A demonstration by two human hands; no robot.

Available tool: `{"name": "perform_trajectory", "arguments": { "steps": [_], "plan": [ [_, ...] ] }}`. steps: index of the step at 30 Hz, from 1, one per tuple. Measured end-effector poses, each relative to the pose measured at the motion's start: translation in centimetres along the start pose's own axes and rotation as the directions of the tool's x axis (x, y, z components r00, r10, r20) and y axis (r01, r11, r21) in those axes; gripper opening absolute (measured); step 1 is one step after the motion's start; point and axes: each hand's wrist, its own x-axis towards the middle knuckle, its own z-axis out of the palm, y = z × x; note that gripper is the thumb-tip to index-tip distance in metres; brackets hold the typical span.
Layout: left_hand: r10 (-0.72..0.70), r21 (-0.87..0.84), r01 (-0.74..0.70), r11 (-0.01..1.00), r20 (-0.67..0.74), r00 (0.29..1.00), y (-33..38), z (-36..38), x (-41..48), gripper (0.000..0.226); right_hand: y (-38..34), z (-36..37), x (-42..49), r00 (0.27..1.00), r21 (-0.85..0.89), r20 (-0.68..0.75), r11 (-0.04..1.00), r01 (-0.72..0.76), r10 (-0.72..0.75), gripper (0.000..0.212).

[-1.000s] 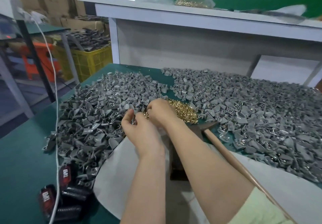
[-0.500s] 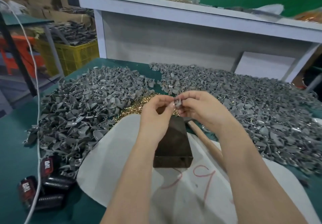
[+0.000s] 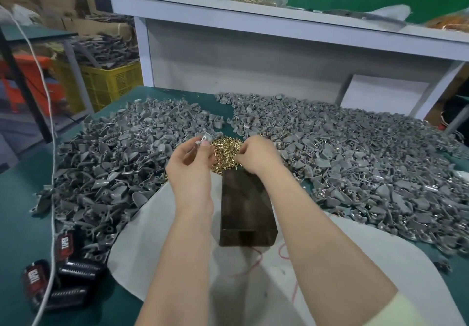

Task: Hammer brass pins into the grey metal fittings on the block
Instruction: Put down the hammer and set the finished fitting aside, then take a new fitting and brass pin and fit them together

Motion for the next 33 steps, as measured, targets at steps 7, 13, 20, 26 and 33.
{"name": "perform_trajectory", "arguments": {
  "steps": [7,13,20,26,33],
  "plan": [
    [-0.009,0.024,0.01,1.0,-0.014,1.0,-0.2,0.3,-0.1,0.006,-1.6,2.5,3.3,0.97,-0.227,0.174,0.965,-0.129,0.17,0.039],
    [-0.019,0.023,0.019,1.0,0.006,1.0,-0.2,0.5,-0.4,0.004,-1.1,2.7,4.1,0.971,-0.276,0.202,0.959,-0.069,0.128,0.033],
    [0.008,0.097,-0.013,0.995,0.049,0.999,-0.6,0.6,-0.5,0.004,-0.9,2.6,4.2,0.966,-0.333,0.228,0.942,-0.037,0.119,0.036],
    [-0.004,0.133,-0.004,0.991,0.059,0.998,-0.7,0.6,-0.4,0.01,-0.5,1.5,3.4,0.988,-0.142,0.134,0.988,-0.063,0.082,0.027],
    [0.063,0.685,-0.336,0.646,0.391,0.918,-1.2,0.5,-1.0,0.016,1.2,-3.6,-2.5,1.0,0.734,-0.006,0.679,-0.013,0.026,0.011]
  ]
}}
